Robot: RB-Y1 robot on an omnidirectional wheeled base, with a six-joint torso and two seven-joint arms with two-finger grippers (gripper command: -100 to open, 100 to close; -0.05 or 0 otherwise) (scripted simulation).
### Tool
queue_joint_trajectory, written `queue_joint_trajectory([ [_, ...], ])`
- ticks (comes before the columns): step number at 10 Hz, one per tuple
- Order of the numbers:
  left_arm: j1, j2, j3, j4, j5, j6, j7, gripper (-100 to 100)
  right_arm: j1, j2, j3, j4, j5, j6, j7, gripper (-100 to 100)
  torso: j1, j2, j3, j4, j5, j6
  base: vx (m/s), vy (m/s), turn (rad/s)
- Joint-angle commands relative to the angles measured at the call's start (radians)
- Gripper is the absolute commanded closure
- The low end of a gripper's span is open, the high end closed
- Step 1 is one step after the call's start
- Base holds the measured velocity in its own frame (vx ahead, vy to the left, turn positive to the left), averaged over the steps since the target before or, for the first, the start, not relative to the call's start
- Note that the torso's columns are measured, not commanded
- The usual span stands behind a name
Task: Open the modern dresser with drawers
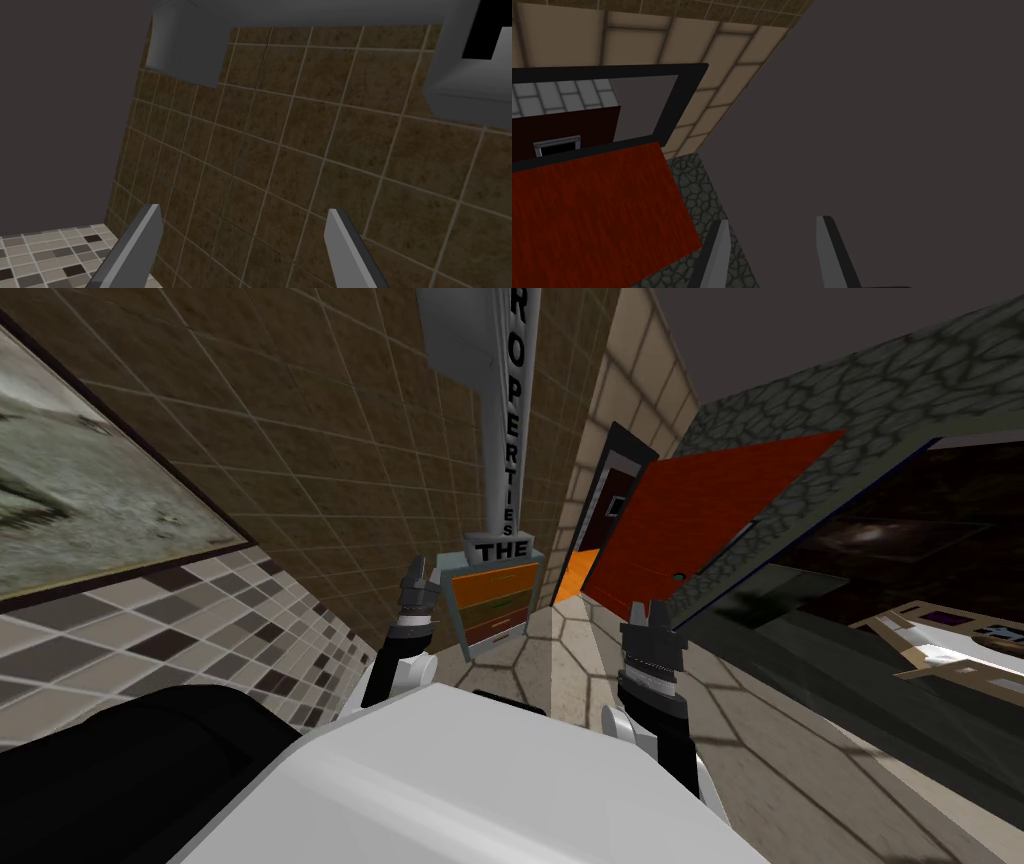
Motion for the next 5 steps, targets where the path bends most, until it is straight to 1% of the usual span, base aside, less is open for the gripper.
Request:
queue_joint_trajectory([
  [1, 0.000, 0.000, 0.000, 0.000, 0.000, 0.000, 0.000, 0, 0.000, 0.000, 0.000, 0.000, 0.000, 0.000, 0.000, 0, 0.000, 0.074, -0.147, 0.074, 0.000, 0.000, 0.000, 0.000, 0.000],
  [4, 0.000, 0.000, 0.000, 0.000, 0.000, 0.000, 0.000, 0, 0.000, 0.000, 0.000, 0.000, 0.000, 0.000, 0.000, 0, 0.000, 0.296, -0.590, 0.295, 0.000, 0.000, 0.000, 0.000, 0.000],
  [5, 0.000, 0.039, 0.003, 0.001, 0.003, 0.007, 0.001, -100, 0.000, 0.000, 0.000, 0.000, 0.000, 0.000, 0.000, 0, 0.000, 0.369, -0.738, 0.369, 0.000, 0.000, 0.024, -0.012, 0.026],
])
